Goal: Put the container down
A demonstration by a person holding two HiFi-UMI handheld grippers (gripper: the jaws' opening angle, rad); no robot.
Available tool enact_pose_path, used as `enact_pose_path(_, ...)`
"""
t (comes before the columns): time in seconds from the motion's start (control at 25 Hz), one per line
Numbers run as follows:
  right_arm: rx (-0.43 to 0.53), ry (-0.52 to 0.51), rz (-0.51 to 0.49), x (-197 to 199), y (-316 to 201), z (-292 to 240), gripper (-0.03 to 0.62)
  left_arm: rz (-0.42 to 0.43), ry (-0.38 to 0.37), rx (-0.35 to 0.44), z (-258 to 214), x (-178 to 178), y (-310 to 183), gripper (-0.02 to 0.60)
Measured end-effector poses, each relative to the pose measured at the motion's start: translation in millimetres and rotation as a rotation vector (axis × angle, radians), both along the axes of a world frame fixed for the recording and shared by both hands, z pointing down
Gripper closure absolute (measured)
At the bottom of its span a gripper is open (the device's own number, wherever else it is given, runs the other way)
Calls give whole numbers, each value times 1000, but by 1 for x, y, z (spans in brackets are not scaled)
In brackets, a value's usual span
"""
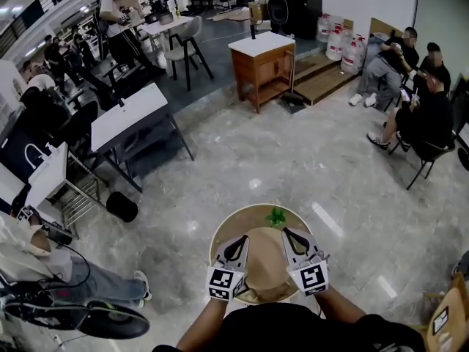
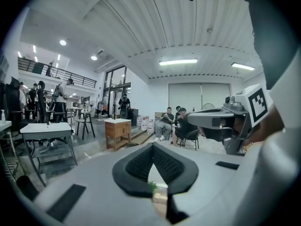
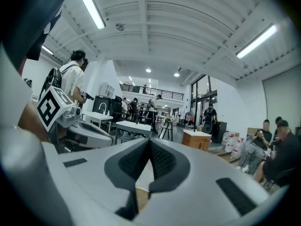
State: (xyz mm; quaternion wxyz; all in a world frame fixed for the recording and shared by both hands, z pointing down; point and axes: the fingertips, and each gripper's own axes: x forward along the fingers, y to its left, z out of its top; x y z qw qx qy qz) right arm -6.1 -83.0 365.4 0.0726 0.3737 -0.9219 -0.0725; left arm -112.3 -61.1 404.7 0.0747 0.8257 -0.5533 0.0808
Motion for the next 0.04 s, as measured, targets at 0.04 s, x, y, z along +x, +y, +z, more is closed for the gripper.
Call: enact_pose_path(0.04, -1, -3, 2, -2, 0, 0, 595, 2, 1, -2, -1, -1, 0, 589)
